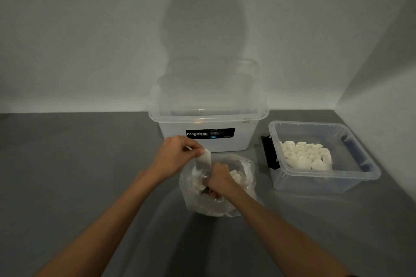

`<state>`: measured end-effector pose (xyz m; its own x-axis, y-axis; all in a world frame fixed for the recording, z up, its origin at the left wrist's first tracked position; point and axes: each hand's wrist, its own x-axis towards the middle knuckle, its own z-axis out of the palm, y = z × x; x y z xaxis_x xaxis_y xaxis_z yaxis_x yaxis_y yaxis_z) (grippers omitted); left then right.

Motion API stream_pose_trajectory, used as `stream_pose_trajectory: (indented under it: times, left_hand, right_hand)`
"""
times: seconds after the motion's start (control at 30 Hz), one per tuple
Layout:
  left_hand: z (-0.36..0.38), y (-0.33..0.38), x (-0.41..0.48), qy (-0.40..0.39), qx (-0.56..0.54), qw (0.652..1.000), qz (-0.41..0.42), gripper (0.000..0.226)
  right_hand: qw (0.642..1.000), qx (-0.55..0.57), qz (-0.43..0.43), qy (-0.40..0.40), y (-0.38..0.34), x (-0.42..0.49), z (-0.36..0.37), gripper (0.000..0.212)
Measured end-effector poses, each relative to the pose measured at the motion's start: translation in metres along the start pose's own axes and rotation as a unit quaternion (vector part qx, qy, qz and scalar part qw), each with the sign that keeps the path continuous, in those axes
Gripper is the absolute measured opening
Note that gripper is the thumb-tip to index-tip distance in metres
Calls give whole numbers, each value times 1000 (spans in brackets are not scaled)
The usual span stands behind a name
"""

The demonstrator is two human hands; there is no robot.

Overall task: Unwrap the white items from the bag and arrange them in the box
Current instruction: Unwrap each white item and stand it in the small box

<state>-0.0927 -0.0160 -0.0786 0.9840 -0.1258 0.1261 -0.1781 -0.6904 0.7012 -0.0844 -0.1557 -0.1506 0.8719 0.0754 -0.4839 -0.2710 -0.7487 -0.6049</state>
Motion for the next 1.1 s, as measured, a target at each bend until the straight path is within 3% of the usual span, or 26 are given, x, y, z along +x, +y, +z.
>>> stream_pose_trajectory:
  times: [0.1,0.27,0.37,0.47,0.57,0.7,0.83,0.93,1.1]
  left_hand:
    - [-5,1,-2,18,-13,1000,0,11]
    - [-8,1,-3,27,-7,1000,-2,11]
    - [-9,0,-4,32,-6,999,-7,11]
    - [-8,1,-5,26,-5,1000,-6,11]
    - [-7,2,-6,19,-4,1000,-11,12]
    - [-8,0,-6,21,-2,1000,-14,12]
    - [-11,-3,-7,24,-1,1000,-17,11]
    - [-11,-4,-9,22,-4,1000,-21,11]
    - [-8,-6,-12,12,0,1000,-23,11]
  right_hand:
    - [1000,12,10,3,0,4,6,28]
    - [1000,-1,0,13,2,8,8,9]
    - [1000,-17,-2,0,4,10,9,22]
    - [999,-31,-9,-10,5,8,9,8]
    - [999,-32,-14,-5,7,7,7,21]
    - [999,-29,-9,-18,8,5,-1,10]
    - [1000,-18,6,-16,8,2,-8,28]
    - [999,-26,12,-33,9,1,-10,12]
    - [997,-64,-8,-33,6,0,0,18]
